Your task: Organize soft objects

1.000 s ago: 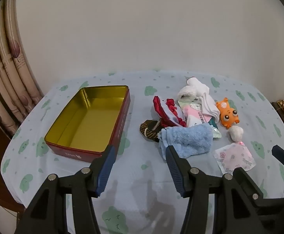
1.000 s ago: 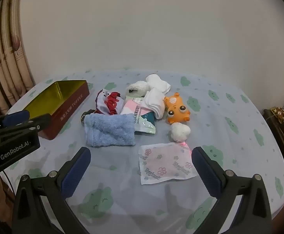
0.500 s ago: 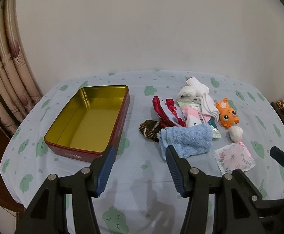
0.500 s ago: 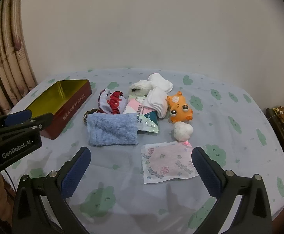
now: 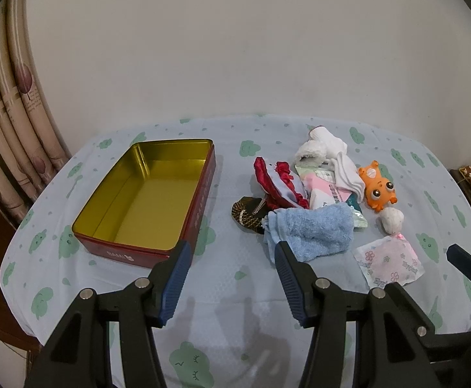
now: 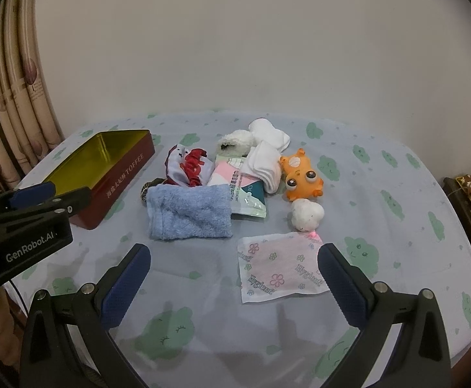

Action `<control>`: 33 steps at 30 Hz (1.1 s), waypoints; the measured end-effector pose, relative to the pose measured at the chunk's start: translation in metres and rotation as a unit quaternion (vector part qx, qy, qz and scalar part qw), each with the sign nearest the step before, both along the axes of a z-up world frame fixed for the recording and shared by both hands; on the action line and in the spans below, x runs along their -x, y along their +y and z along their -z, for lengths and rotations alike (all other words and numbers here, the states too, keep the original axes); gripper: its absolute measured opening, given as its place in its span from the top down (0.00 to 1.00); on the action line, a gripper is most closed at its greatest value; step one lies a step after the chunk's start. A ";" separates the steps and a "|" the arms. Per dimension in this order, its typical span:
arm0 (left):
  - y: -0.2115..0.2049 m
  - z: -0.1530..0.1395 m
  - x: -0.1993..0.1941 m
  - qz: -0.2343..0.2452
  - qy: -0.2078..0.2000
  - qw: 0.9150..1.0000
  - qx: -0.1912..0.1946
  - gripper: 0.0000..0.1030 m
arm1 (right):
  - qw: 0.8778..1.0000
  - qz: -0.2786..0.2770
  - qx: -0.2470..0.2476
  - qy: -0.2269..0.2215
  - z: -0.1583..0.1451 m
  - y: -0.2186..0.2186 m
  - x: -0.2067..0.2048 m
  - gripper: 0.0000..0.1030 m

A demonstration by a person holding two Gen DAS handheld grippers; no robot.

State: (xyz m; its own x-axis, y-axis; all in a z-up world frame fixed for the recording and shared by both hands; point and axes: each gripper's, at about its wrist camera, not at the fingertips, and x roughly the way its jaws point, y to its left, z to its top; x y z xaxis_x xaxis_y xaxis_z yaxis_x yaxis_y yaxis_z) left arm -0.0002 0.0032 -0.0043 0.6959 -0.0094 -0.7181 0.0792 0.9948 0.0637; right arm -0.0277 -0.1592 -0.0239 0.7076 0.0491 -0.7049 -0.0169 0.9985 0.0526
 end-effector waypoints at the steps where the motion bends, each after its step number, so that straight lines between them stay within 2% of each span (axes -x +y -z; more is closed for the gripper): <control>1: 0.000 0.001 0.000 0.000 -0.001 1.000 0.001 0.46 | 1.000 0.000 -0.001 0.001 0.000 0.001 0.000 0.01; 33: 0.003 0.003 -0.001 -0.003 0.005 1.000 0.004 0.46 | 1.000 -0.007 -0.014 0.007 0.005 0.001 0.000 0.01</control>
